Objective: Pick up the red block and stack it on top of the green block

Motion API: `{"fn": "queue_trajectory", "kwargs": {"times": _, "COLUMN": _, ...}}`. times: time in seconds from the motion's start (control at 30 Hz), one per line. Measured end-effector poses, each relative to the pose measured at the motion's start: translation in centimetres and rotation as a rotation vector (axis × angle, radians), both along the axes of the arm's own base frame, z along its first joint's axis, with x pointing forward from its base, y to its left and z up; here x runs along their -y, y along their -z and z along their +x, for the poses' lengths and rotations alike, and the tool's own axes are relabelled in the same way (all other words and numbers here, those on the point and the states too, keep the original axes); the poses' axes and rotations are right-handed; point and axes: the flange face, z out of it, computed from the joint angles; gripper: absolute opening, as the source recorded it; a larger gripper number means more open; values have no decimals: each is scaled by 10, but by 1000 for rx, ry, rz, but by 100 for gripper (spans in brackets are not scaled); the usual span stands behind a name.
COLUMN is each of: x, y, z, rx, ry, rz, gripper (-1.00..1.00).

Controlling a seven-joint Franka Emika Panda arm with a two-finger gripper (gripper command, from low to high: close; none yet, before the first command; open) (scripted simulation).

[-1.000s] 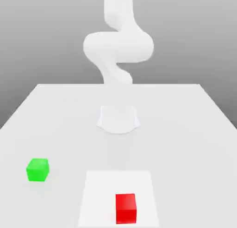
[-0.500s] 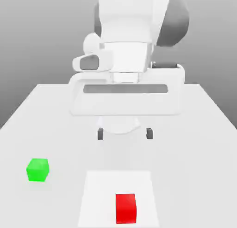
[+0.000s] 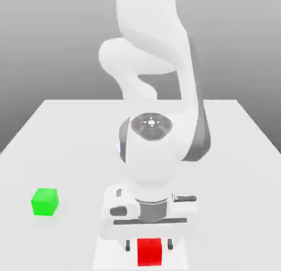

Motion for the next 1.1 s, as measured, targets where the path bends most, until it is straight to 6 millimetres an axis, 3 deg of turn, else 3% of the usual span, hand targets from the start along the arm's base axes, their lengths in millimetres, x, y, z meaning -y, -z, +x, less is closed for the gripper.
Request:
{"fn": "queue_trajectory", "kwargs": {"times": 0.13, "x": 0, "y": -1, "z": 0, "rx": 0, "ry": 0, "rz": -1, "gripper": -100}}
{"fn": "queue_trajectory", "kwargs": {"times": 0.3, "x": 1, "y": -55, "z": 0, "rx": 0, "ry": -1, "rz": -1, "gripper": -100}}
{"fn": "queue_trajectory", "kwargs": {"times": 0.5, "x": 79, "y": -78, "z": -18, "rx": 2, "ry": -64, "rz": -42, "gripper": -100}}
{"fn": "queue_trajectory", "kwargs": {"times": 0.73, "x": 176, "y": -94, "z": -63, "rx": -6, "ry": -121, "rz": -60, "gripper": -100}}
{"fn": "queue_trajectory", "kwargs": {"times": 0.9, "x": 228, "y": -101, "z": -104, "rx": -10, "ry": -176, "rz": -47, "gripper": -100}}
{"fn": "queue_trajectory", "kwargs": {"times": 1.1, "x": 269, "y": -100, "z": -155, "rx": -3, "ry": -257, "rz": -6, "gripper": -100}}
